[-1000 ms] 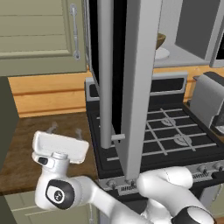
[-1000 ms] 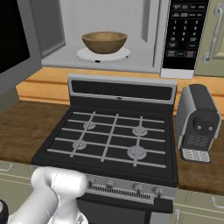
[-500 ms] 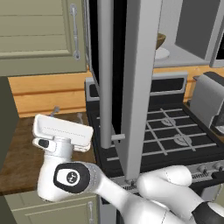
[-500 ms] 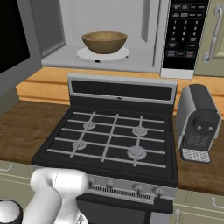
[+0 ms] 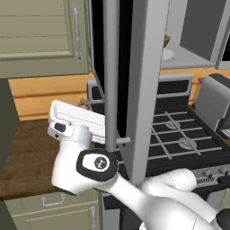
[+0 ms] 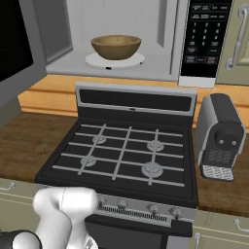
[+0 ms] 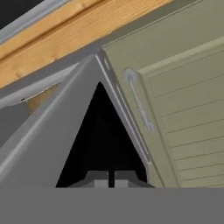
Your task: Open the microwave, place the bowl with waffle inside the microwave, then close the microwave door and turn it on.
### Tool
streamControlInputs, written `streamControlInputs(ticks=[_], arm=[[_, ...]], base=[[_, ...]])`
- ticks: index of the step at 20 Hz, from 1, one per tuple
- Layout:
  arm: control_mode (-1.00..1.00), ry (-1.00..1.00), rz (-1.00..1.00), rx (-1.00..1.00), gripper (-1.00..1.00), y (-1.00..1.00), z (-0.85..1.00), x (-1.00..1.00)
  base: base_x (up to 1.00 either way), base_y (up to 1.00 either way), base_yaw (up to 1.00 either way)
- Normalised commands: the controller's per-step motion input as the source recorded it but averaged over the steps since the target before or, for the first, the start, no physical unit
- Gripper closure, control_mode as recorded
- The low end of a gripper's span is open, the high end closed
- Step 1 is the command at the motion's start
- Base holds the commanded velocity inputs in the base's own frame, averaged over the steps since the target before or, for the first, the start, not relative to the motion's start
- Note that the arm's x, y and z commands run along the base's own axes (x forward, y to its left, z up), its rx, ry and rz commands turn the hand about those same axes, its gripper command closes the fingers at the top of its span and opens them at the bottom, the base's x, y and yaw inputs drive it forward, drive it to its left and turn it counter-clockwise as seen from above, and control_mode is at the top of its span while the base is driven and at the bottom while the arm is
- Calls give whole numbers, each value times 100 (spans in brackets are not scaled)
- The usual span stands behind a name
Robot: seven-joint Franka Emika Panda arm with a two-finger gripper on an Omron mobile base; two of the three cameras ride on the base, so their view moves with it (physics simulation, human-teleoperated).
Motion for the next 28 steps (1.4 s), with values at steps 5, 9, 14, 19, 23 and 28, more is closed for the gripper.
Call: streamControlInputs(ticks=[5, 9, 14, 19, 23, 28], arm=[[-100, 13, 0, 0, 100, -92, 33, -10], [-100, 16, 0, 0, 100, -93, 44, -11], [-100, 24, 0, 0, 100, -98, 47, 0], [-100, 24, 0, 0, 100, -96, 57, 0], [-100, 15, 1, 6, 100, -100, 73, 1], [-100, 13, 2, 14, 100, -96, 70, 43]], base=[[0, 0, 0], [0, 0, 0], [0, 0, 0], [0, 0, 0], [0, 0, 0], [0, 0, 0]])
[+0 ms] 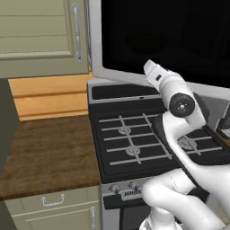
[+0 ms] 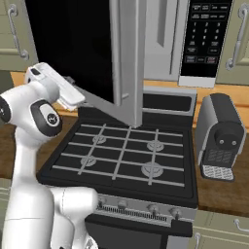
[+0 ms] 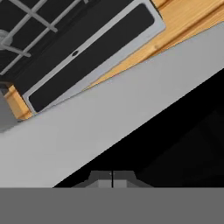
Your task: Open the microwave, place the bowl with waffle inside the microwave, then close the microwave door and turn it on.
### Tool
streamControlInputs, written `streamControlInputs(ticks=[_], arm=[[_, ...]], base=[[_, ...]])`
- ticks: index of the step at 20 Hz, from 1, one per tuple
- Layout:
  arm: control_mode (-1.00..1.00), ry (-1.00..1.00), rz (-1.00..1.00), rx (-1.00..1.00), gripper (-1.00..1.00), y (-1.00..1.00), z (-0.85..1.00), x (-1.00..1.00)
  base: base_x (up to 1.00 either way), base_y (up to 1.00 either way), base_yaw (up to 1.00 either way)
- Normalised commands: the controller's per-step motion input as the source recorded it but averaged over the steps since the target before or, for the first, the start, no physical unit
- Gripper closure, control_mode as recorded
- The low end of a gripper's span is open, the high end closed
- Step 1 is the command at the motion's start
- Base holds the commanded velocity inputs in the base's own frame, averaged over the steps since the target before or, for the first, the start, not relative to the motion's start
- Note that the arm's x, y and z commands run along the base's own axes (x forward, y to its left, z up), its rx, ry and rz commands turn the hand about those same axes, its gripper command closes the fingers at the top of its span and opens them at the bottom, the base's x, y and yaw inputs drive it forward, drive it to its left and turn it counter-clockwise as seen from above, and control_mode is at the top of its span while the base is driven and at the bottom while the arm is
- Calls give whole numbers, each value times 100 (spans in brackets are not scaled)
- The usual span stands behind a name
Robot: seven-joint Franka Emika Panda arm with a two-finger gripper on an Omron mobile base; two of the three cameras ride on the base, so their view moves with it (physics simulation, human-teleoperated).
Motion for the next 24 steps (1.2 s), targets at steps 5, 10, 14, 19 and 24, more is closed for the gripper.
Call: streamControlInputs(ticks=[5, 10, 14, 19, 24], arm=[[-100, 15, 4, 11, 100, -63, 18, 92], [-100, 15, 5, 3, 100, -15, -1, 100], [-100, 6, 9, 2, 100, 0, -11, 100], [-100, 0, 12, 4, 100, 0, -31, 100], [-100, 0, 13, 4, 100, 0, -48, 100]], base=[[0, 0, 0], [0, 0, 0], [0, 0, 0], [0, 0, 0], [0, 0, 0]])
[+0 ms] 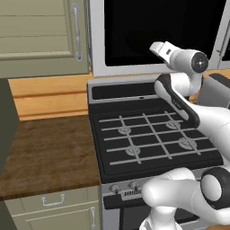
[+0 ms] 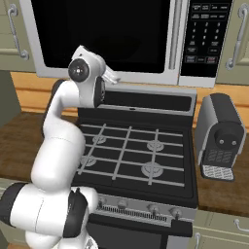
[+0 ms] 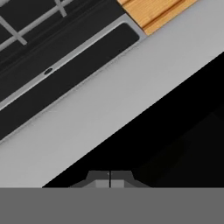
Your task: Open the microwave, place the bowl with waffle inside the microwave, then close the microwave door and turn it on.
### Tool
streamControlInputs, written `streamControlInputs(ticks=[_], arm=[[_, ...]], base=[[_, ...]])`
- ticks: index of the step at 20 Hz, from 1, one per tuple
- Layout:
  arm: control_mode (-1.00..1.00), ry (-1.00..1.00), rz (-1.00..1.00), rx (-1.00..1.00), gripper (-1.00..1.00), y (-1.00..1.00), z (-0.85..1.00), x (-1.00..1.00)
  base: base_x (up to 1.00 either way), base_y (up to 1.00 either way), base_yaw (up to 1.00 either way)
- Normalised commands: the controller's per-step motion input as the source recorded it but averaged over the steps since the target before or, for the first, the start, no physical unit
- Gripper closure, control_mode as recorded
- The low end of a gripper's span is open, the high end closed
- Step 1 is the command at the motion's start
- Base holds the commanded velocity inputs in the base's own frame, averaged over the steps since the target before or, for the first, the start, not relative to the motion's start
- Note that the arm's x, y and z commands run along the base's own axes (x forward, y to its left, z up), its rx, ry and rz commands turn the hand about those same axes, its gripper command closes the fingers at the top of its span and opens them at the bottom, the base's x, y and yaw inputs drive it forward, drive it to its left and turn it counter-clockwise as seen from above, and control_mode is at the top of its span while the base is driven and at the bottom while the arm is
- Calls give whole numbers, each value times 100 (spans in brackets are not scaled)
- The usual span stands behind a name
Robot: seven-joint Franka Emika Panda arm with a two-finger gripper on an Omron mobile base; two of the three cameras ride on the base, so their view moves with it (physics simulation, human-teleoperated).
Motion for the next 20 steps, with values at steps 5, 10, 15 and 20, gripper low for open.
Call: streamControlInputs(ticks=[5, 10, 15, 20], arm=[[-100, -3, 7, 5, 100, -28, -11, 37], [-100, -2, 1, 1, 100, -78, 23, -92], [-100, 10, 0, -7, 100, -83, 23, -93], [-100, 22, 0, -13, 100, -83, 21, -74]], base=[[0, 0, 0], [0, 0, 0], [0, 0, 0], [0, 0, 0]])
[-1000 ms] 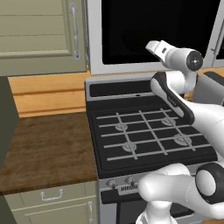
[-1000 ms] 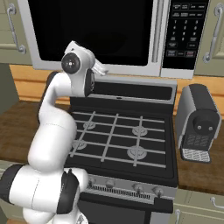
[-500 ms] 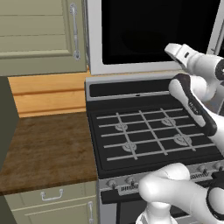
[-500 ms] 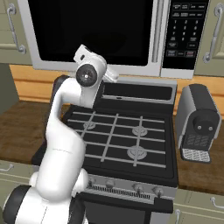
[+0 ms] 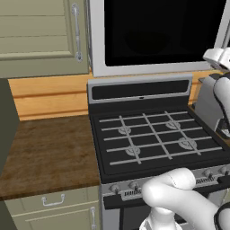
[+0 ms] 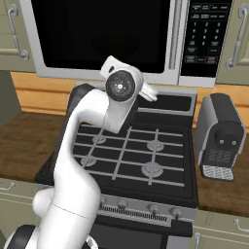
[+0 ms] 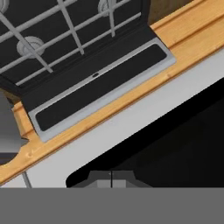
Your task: Open the microwave, place the bowl with waffle inside the microwave, then close the microwave door and turn it on.
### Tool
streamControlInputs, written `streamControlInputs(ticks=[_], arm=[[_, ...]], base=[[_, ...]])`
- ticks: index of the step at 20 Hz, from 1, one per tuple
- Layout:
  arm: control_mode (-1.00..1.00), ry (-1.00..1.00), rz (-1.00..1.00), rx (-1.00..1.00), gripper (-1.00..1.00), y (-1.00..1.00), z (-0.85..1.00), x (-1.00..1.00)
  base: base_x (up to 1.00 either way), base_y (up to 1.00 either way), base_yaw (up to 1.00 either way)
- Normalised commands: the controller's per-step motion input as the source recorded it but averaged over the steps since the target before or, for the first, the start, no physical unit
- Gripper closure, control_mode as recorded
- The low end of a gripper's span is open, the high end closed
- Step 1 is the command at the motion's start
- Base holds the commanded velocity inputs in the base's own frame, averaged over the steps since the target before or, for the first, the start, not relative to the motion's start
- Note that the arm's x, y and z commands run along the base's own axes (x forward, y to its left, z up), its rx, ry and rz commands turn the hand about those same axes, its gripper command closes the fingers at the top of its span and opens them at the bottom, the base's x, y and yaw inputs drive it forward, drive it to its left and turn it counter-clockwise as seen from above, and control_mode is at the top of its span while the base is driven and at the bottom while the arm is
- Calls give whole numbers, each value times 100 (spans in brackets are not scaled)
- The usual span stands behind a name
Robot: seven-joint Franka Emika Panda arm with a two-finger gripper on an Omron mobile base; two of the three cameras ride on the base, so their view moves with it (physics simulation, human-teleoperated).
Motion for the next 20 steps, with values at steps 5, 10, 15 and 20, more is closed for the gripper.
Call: streamControlInputs(ticks=[5, 10, 15, 20], arm=[[-100, 3, 0, 2, 100, -75, 5, -69], [-100, -4, 0, 16, 100, -60, 7, -43], [-100, -1, 0, 16, 100, -30, 17, 1], [-100, -4, 0, 13, 100, -1, 17, 12]], base=[[0, 0, 0], [0, 0, 0], [0, 0, 0], [0, 0, 0]])
